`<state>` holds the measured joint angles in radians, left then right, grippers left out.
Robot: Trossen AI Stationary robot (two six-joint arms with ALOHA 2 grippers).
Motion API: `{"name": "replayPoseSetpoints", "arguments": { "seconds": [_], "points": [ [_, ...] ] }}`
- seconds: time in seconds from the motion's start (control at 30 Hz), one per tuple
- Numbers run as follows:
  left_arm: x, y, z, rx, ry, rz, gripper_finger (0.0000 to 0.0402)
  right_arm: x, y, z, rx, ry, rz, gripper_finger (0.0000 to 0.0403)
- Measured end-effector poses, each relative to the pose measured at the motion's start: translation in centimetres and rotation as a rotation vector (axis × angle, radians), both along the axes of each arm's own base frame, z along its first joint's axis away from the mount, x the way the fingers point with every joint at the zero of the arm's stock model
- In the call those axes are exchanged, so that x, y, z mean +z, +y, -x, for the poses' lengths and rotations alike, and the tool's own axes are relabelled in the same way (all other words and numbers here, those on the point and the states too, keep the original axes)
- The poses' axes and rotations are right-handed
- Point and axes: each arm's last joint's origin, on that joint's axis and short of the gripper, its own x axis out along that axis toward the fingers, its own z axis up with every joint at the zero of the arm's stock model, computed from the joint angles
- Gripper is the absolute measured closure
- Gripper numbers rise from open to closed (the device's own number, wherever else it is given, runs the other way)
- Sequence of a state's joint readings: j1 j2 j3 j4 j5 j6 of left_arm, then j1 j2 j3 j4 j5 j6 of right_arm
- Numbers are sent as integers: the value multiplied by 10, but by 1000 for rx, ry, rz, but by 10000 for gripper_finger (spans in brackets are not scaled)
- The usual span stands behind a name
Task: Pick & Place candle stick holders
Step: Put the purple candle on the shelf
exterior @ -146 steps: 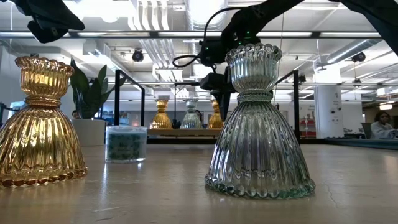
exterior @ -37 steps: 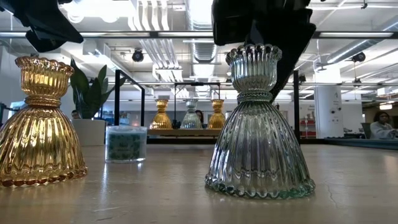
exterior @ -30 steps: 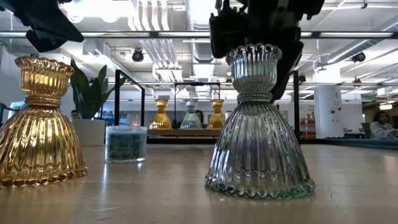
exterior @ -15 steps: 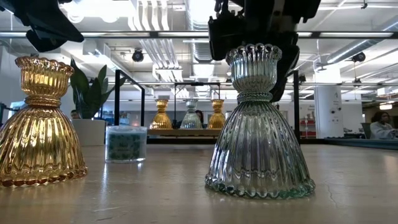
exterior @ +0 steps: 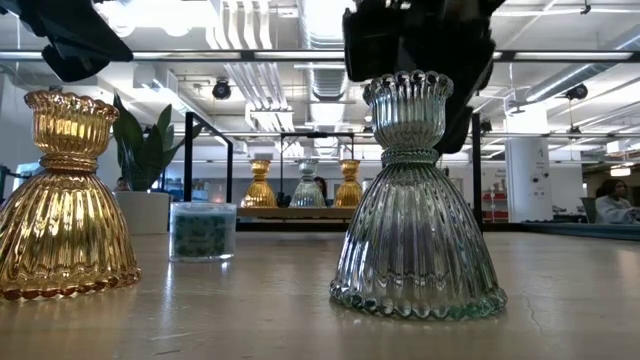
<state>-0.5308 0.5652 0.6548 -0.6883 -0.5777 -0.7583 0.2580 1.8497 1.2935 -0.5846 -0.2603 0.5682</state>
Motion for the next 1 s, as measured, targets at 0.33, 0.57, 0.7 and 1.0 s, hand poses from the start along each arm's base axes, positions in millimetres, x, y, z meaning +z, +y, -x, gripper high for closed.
{"name": "replayPoseSetpoints", "arguments": {
  "seconds": [0.33, 0.57, 0.7, 1.0],
  "points": [
    [-1, 0, -1, 3, 0, 5, 390, -16, 1, -7, -9, 9, 8, 326],
    [-1, -1, -1, 4, -2, 9, 390, -29, 1, -11, -11, 40, 12, 340],
    [-1, -1, -1, 4, -4, 10, 390, -30, 1, -11, -13, 43, 12, 352],
    [0, -1, -2, 4, -8, 12, 390, -5, 0, -10, -55, -6, -29, 360]
  ]
}}
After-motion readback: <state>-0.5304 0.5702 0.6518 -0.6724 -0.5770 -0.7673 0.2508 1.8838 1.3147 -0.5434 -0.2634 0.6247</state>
